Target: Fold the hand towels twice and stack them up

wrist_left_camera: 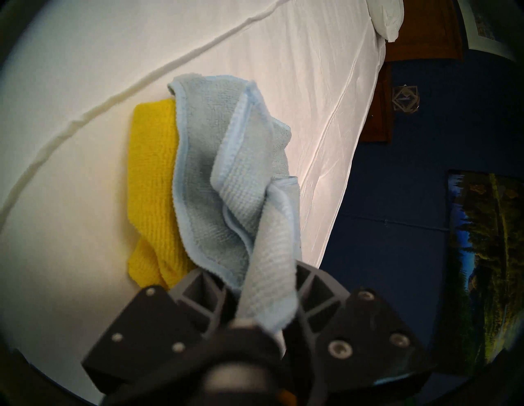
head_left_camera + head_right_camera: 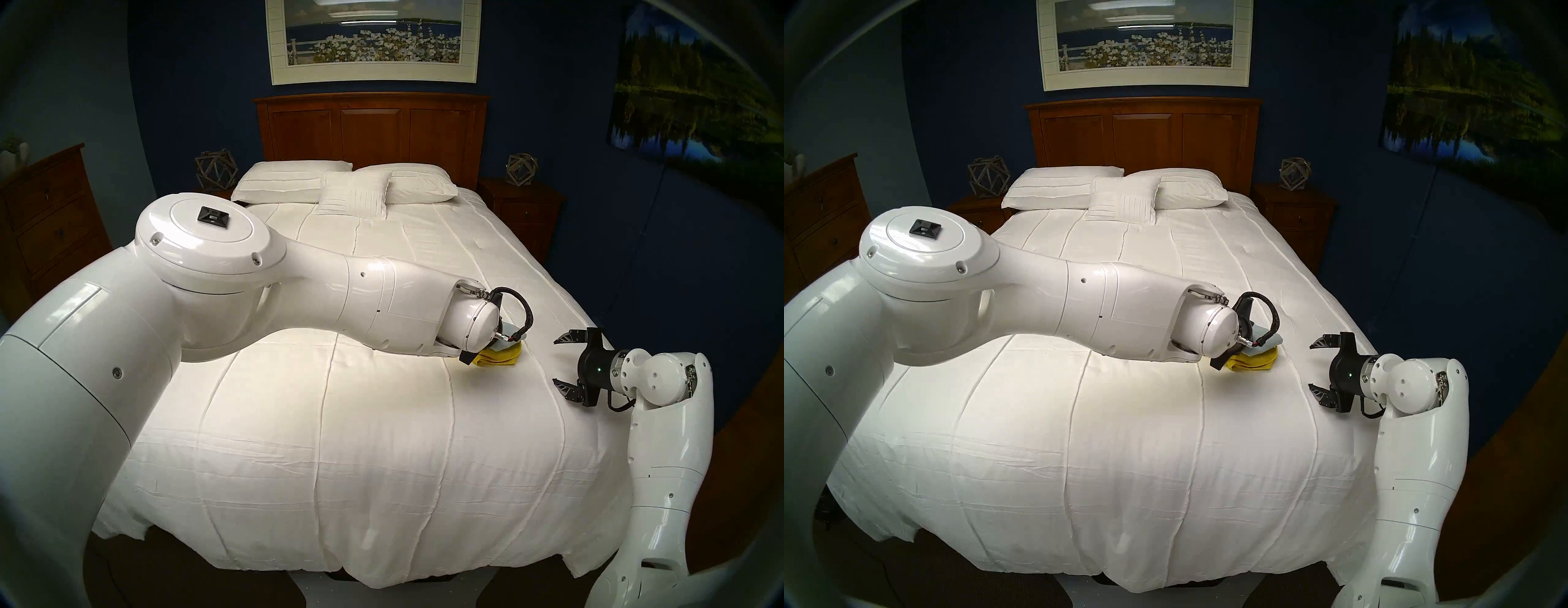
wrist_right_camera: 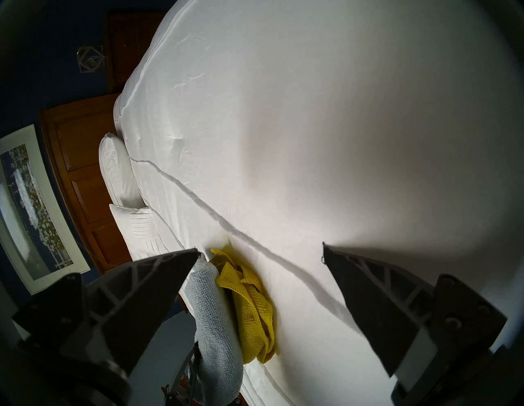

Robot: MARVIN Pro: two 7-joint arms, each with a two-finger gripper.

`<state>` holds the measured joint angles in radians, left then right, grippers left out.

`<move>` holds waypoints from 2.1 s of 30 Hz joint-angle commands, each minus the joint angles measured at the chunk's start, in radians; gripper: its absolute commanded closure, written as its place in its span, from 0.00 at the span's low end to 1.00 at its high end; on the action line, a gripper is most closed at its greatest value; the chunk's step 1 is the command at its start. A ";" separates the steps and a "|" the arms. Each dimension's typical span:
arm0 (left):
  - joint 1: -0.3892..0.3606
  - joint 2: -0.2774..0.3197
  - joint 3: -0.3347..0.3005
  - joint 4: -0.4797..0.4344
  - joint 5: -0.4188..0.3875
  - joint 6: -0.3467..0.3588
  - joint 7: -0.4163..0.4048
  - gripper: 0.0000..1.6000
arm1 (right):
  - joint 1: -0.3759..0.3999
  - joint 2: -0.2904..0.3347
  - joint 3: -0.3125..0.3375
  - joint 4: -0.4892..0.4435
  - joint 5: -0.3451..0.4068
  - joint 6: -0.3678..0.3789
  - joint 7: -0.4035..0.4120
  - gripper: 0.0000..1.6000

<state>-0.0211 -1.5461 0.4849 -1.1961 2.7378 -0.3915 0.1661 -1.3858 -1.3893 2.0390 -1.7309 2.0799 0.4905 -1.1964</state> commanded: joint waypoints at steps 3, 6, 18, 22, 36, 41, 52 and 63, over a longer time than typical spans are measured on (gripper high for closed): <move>-0.023 0.048 -0.021 -0.026 -0.003 0.046 -0.011 0.00 | 0.012 -0.011 -0.011 -0.018 -0.005 -0.003 0.011 0.00; -0.034 0.072 -0.021 -0.048 -0.001 0.044 -0.016 0.00 | 0.014 -0.013 -0.013 -0.017 -0.007 -0.001 0.012 0.00; -0.058 0.159 -0.028 -0.120 -0.017 0.133 0.017 0.00 | 0.020 -0.019 -0.019 -0.022 -0.015 -0.001 0.008 0.00; -0.070 0.195 -0.014 -0.164 -0.002 0.140 0.012 0.00 | 0.020 -0.023 -0.019 -0.025 -0.019 -0.004 0.009 0.00; -0.193 0.374 0.049 -0.336 0.052 0.131 -0.016 0.00 | 0.034 -0.038 -0.063 -0.112 -0.006 0.003 -0.027 0.00; -0.231 0.437 0.064 -0.387 0.079 0.124 -0.008 0.00 | 0.040 -0.050 -0.084 -0.144 0.001 -0.006 -0.052 0.00; -0.314 0.505 0.135 -0.516 0.142 0.042 0.020 0.00 | 0.046 -0.061 -0.135 -0.181 -0.049 -0.062 -0.136 0.00; -0.348 0.548 0.170 -0.592 0.142 -0.037 -0.009 0.00 | 0.042 -0.080 -0.152 -0.201 -0.096 -0.095 -0.155 0.00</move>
<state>-0.3132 -1.0419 0.6586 -1.7603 2.8785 -0.4009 0.1799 -1.3535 -1.4556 1.8982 -1.8941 1.9967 0.4131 -1.3578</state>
